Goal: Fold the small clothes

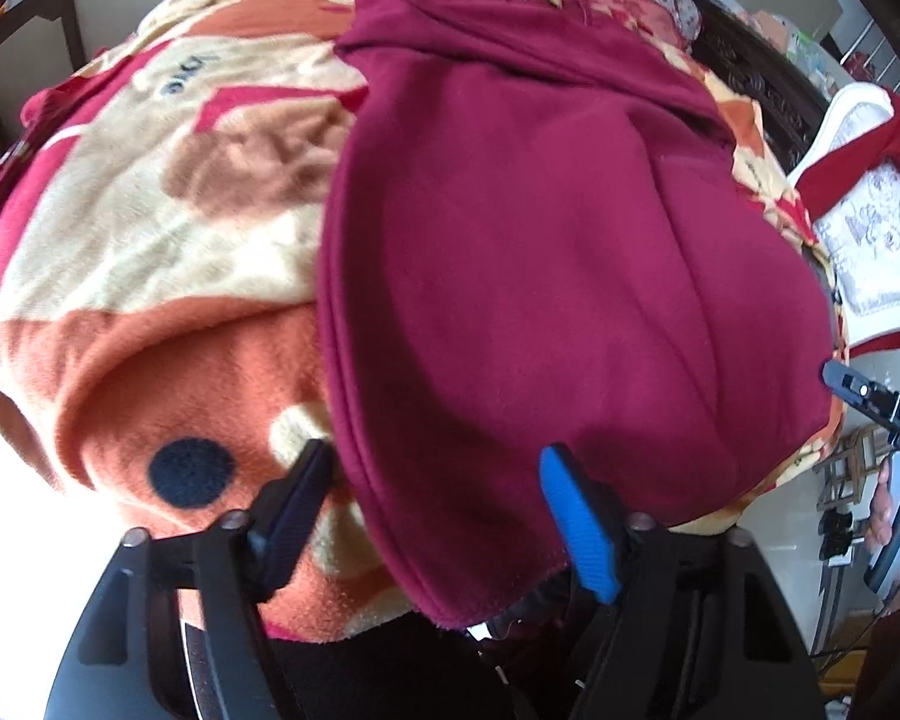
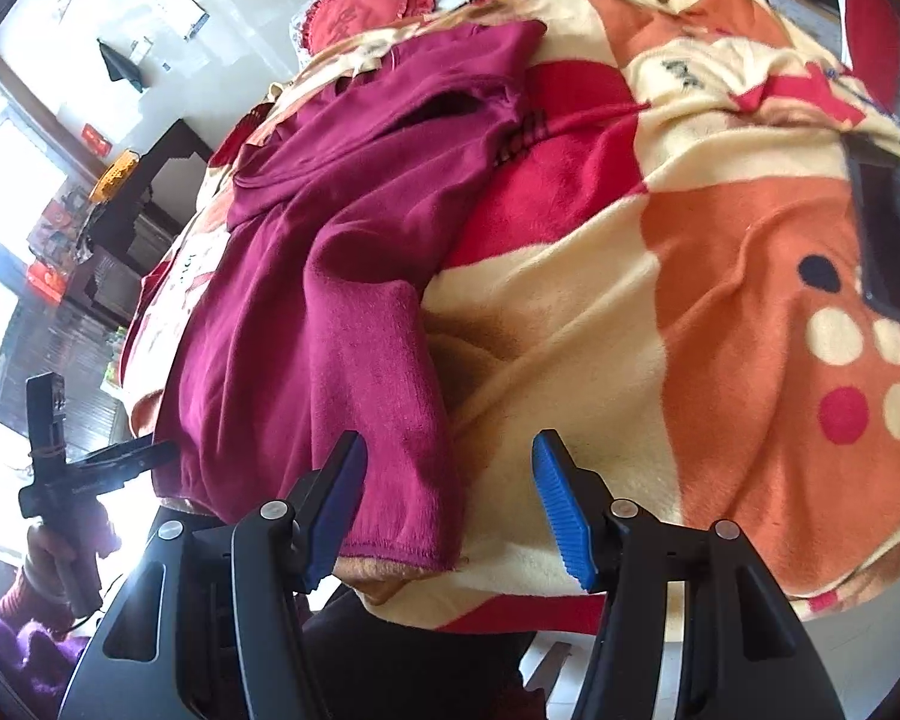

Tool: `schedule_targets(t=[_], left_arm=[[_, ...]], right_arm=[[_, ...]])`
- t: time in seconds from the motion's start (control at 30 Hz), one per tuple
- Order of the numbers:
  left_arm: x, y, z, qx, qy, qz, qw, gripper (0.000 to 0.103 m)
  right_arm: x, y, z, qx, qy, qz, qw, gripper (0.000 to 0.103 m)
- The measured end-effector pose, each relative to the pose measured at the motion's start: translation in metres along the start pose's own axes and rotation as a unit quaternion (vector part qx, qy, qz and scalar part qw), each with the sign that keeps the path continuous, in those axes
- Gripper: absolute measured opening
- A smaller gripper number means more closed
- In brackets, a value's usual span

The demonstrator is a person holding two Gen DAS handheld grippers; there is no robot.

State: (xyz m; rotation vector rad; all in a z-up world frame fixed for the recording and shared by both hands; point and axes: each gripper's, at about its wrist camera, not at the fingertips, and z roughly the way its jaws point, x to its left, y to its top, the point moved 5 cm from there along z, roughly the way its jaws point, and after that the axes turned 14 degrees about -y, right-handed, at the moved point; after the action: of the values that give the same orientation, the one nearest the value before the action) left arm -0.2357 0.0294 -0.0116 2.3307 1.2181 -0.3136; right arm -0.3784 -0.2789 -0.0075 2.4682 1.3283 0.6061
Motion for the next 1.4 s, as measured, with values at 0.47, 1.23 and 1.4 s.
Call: schedule_targets(t=[0.47, 1.23, 1.4], left_arm=[[-0.003, 0.008, -0.063, -0.045, -0.021, 0.019, 0.9986, 0.007], [0.027, -0.006, -0.024, 0.005, -0.01, -0.03, 0.9995, 0.039], [0.023, -0.004, -0.02, 0.021, -0.013, -0.013, 0.9996, 0.009]], right_arm=[[0.021, -0.007, -0.044, -0.05, 0.064, -0.018, 0.997, 0.0], [0.017, -0.042, 0.005, 0.071, 0.069, 0.0, 0.995, 0.009], [0.028, -0.036, 0.0, 0.063, 0.066, -0.028, 0.995, 0.0]])
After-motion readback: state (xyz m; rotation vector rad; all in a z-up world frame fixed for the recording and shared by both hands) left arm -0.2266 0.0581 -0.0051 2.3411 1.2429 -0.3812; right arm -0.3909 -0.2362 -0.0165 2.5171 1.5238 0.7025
